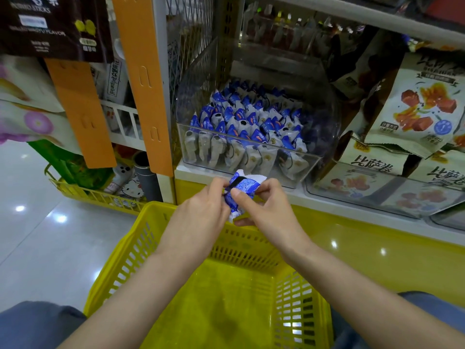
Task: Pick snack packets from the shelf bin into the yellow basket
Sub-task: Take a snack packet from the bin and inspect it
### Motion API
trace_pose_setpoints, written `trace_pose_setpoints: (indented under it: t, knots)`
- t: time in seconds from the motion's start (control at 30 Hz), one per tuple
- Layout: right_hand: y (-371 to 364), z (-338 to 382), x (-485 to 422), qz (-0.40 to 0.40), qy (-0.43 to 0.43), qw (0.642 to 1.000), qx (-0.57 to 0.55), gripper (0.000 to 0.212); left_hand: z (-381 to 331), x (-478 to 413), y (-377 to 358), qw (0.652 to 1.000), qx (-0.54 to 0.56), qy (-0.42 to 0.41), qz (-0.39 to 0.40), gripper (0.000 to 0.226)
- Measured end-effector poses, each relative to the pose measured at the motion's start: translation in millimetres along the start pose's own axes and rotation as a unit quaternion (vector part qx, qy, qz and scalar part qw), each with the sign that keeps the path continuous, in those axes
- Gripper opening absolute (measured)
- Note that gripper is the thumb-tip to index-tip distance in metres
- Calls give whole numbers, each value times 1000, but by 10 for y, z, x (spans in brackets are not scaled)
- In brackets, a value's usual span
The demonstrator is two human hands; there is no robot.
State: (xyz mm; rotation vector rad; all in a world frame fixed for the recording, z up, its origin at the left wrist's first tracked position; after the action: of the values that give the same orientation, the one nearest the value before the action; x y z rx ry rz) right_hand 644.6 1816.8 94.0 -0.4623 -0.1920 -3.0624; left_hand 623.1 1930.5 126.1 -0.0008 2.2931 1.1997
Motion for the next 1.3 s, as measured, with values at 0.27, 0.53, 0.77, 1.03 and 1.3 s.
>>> trace_pose_setpoints:
  t: [0.27,0.53,0.77,1.03,1.3]
  knots:
    - [-27,-19,-44,5,32,999,31,26,56,-18,-29,1000,-10,7,16,25]
    - [-46,27,-16,-3,62,988,140,30,121,-11,-53,999,-16,19,32,34]
    - [-54,93,15,-5,88,977,196,31,110,-40,-26,999,-14,16,25,29]
    - [-104,176,99,-8,171,932,318,35,101,-46,14,999,-25,2,22,29]
    - [12,87,-26,-8,82,987,141,27,182,2,-103,989,137,52,2,29]
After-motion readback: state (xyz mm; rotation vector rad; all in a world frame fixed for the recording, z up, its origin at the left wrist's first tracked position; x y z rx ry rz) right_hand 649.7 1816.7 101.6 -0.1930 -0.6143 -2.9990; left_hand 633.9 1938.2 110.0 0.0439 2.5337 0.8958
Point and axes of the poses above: each hand's wrist, its own x-axis away from the middle knuckle, its own y-axis out of the back of the hand, z = x × y, the point moved 9 cm from there along -x, towards the middle knuckle, and after that the axes turned 9 degrees about -y, right-handed, at the moved point
